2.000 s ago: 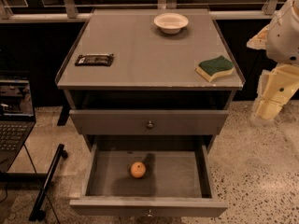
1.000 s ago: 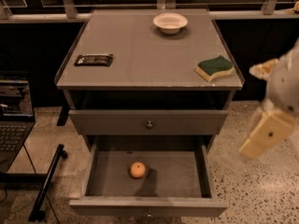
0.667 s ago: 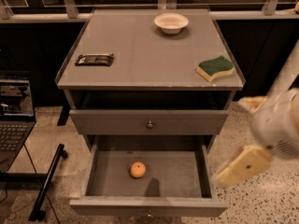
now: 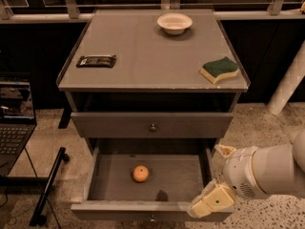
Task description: Pick orange from middle drawer and place on counter
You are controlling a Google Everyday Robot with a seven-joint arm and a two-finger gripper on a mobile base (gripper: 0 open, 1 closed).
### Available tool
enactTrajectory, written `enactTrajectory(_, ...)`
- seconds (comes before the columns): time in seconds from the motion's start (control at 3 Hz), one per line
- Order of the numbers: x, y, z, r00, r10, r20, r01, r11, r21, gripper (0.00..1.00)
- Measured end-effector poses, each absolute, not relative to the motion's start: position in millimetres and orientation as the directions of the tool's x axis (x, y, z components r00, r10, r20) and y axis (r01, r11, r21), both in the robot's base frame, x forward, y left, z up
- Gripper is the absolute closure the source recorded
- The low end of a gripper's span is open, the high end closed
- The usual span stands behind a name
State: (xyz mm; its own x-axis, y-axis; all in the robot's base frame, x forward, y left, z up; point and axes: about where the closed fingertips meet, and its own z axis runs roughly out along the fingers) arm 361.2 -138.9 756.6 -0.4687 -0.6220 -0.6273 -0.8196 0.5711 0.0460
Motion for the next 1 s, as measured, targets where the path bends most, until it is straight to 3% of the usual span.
enactTrajectory(0.33, 359, -139, 760, -0.465, -0.631, -0.621, -0.817, 0.577, 0.026, 0.00)
enactTrajectory(1.0, 321, -106, 659, -0.558, -0.540, -0.630, -0.758, 0.640, 0.123, 0.00)
